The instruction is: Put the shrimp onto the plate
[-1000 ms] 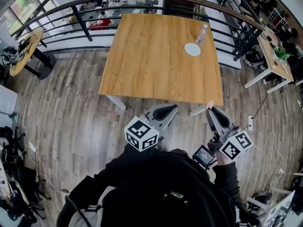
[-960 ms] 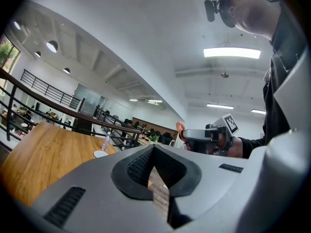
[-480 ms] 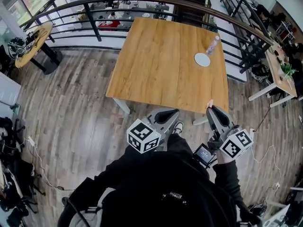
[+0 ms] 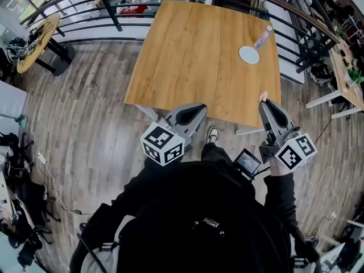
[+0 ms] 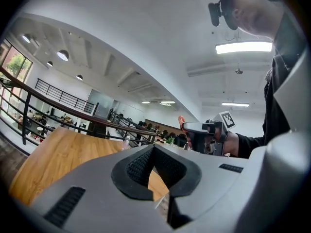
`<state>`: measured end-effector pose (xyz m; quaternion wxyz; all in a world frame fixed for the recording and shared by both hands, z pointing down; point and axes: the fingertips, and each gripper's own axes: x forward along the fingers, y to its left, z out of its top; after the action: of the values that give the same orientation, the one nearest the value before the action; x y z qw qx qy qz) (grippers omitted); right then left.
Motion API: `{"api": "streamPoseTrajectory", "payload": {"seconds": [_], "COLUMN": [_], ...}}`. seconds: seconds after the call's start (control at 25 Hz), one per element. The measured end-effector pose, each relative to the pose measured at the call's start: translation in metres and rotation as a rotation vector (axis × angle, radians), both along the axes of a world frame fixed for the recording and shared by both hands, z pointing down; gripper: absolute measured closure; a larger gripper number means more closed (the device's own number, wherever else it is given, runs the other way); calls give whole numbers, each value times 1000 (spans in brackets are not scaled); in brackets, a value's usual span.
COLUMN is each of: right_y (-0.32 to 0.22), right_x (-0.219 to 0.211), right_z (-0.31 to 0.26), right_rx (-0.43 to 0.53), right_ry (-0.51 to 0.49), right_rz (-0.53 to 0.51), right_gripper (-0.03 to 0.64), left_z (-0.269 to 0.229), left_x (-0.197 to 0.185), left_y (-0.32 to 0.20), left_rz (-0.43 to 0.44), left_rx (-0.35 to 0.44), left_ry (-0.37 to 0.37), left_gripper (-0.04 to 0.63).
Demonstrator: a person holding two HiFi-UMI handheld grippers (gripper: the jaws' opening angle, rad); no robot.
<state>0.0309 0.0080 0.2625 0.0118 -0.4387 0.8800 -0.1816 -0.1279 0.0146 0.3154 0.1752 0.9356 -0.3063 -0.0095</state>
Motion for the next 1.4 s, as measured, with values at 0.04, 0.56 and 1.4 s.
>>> {"api": "streamPoseTrajectory", "payload": {"seconds": [0.04,0.56,1.4], "right_y": [-5,-124,-252], "right_x": [3,65,120], "right_z": [2,19,79], "right_rx": [-8,-93,-198], "right_ry": [-1,26,-25], "right_rz": [2,-1,-39], "right_gripper": [557,557,557], "left_z": [2,10,56], "left_x": [5,76,161], "left_y": [-5,-119,-216], "left_rz": [9,65,150], "left_rx": [-6,-55,-180], "left_ry": [-3,-13,-83], "left_gripper": [592,592,592]}}
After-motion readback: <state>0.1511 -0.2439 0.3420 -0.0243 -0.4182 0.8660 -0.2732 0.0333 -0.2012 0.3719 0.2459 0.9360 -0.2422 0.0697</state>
